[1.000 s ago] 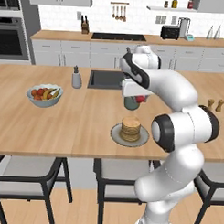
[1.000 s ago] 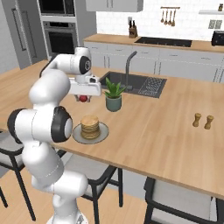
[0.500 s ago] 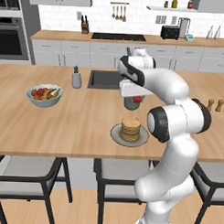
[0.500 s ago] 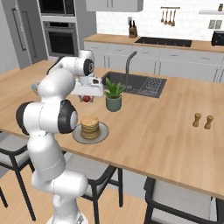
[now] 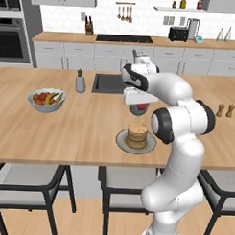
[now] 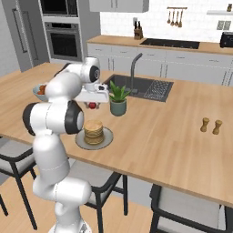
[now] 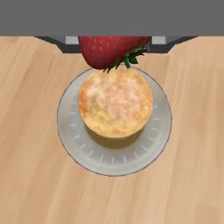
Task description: Take the strawberry from the fridge and place it on top of the pancake, located on the dining counter.
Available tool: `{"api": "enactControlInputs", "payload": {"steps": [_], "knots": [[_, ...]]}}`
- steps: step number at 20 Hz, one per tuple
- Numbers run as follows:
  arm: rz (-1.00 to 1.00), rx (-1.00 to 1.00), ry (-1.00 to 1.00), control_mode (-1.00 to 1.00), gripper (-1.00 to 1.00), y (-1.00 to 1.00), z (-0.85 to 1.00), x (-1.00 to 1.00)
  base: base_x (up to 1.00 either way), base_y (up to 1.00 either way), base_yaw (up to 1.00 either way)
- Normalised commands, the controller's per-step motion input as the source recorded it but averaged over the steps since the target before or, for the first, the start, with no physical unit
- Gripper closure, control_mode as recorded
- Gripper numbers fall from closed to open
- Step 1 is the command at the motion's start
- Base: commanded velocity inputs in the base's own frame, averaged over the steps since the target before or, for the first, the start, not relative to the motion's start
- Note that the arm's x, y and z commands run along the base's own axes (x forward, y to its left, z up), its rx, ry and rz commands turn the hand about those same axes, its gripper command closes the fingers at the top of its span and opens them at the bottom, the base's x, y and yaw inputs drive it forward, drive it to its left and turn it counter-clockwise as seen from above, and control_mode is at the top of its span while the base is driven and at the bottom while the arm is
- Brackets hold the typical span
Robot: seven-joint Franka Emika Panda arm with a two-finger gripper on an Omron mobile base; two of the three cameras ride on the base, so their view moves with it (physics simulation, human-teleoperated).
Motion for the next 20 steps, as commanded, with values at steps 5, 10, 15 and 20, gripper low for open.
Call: {"api": "enactControlInputs", "payload": {"steps": [5, 10, 15, 20], "knots": [[0.0, -0.01, 0.0, -1.0, 1.0, 0.0, -0.3, 0.01, 0.0, 0.0, 0.0], [0.0, -0.01, -0.01, -1.0, 1.0, 0.0, -0.3, 0.0, 0.0, 0.0, 0.0], [0.0, -0.01, -0.02, -1.0, 1.0, 0.0, -0.26, -0.03, 0.0, 0.0, 0.0], [0.0, -0.01, 0.0, -1.0, 1.0, 0.0, -0.24, 0.0, 0.0, 0.0, 0.0]]}}
